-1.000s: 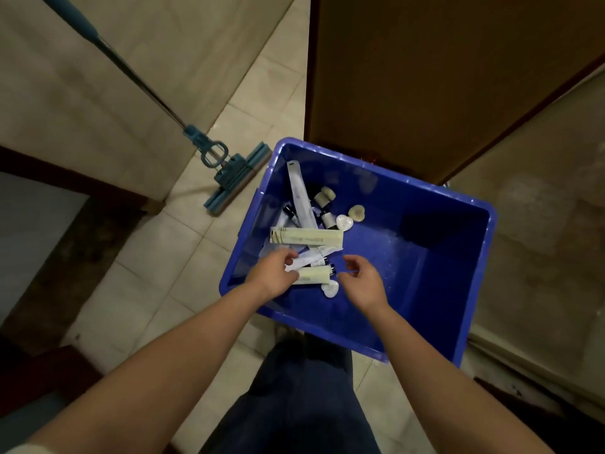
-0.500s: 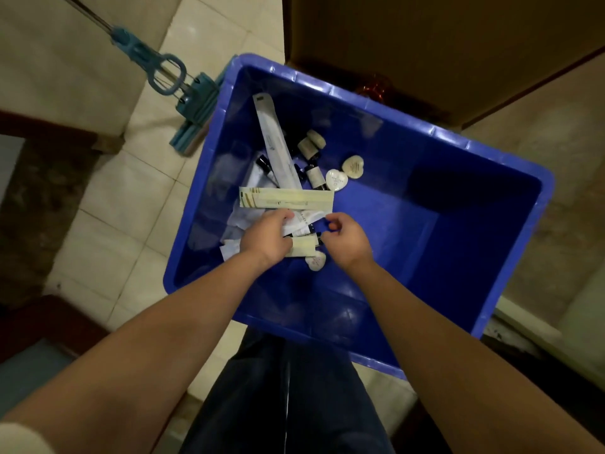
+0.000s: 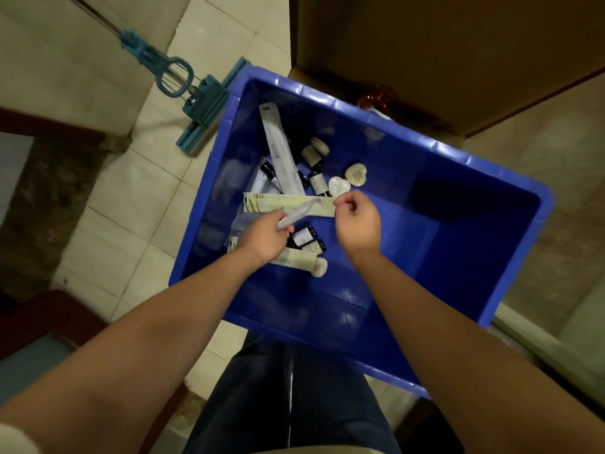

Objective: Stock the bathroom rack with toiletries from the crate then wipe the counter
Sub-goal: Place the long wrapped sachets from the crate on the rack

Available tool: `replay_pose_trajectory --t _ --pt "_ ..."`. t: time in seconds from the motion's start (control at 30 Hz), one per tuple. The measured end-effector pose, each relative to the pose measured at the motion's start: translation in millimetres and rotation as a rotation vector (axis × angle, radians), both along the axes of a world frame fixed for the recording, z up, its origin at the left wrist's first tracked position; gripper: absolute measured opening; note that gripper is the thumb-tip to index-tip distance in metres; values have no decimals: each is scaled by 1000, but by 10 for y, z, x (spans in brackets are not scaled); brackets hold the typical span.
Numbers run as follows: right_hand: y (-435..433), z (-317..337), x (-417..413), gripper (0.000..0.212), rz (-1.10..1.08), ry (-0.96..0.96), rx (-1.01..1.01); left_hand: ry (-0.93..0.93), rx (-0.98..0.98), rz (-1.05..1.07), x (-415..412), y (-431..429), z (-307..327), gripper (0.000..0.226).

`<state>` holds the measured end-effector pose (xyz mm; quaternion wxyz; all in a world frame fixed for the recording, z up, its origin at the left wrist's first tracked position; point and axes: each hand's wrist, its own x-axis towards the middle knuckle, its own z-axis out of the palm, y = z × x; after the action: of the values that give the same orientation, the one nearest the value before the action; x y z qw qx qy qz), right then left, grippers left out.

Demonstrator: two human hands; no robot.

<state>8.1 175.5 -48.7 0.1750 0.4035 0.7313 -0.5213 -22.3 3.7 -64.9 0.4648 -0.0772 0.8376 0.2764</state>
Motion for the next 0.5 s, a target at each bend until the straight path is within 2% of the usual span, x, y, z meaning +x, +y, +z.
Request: replay_pose_trajectory --t 0.1,0.2,0.5 --pt "-33 63 -204 18 7 28 -42 11 72 245 -39 10 71 16" --pt "-102 64 -415 16 75 39 -81 86 83 360 -81 48 95 13" --pt "-324 -214 -938 49 321 -42 -115 109 10 594 -6 133 -77 16"
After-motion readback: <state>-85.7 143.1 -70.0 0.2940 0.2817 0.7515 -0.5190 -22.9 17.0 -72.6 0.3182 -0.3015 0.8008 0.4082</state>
